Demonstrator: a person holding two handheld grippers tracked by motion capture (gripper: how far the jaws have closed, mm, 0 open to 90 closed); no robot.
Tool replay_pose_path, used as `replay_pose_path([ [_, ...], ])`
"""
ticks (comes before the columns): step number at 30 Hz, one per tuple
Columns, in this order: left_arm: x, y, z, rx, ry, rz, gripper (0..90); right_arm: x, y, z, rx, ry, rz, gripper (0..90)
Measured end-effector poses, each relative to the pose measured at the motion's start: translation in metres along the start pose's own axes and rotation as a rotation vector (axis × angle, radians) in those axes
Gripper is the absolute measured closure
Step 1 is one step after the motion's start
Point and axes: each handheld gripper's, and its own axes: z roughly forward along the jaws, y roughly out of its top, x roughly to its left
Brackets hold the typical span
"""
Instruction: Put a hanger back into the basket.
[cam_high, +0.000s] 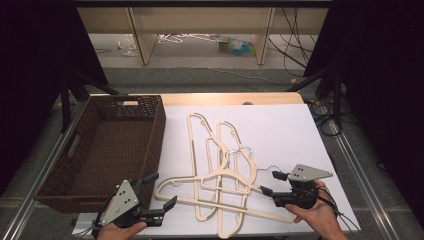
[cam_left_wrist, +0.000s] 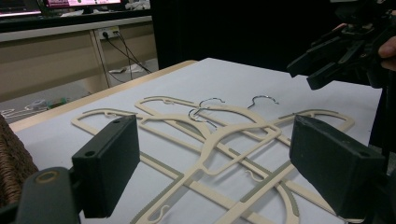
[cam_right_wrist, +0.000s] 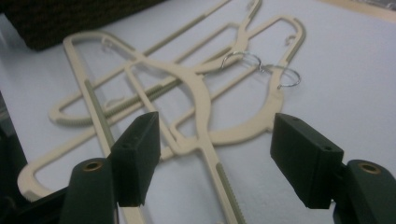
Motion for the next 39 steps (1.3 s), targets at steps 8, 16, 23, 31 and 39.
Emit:
replay_pose_path([
  [8,0.000,0.000,0.001,0.002,-0.004,-0.002,16.0,-0.010,0.009,0.032,0.234,0.078,-0.066,44.0],
  [16,-0.001,-0.001,0.001,0.013,-0.014,0.002,16.0,-0.017,0.009,0.056,0.373,0.138,-0.116,54.6],
  [23,-0.001,-0.001,0.002,0.017,-0.014,-0.004,16.0,-0.020,0.010,0.067,0.459,0.174,-0.178,63.9],
  [31,-0.002,-0.002,0.003,0.026,-0.020,0.004,16.1,-0.020,0.014,0.073,0.529,0.171,-0.238,72.4],
  [39,-0.004,-0.002,0.007,0.038,-0.033,0.004,16.1,-0.021,0.019,0.077,0.568,0.189,-0.255,77.3],
])
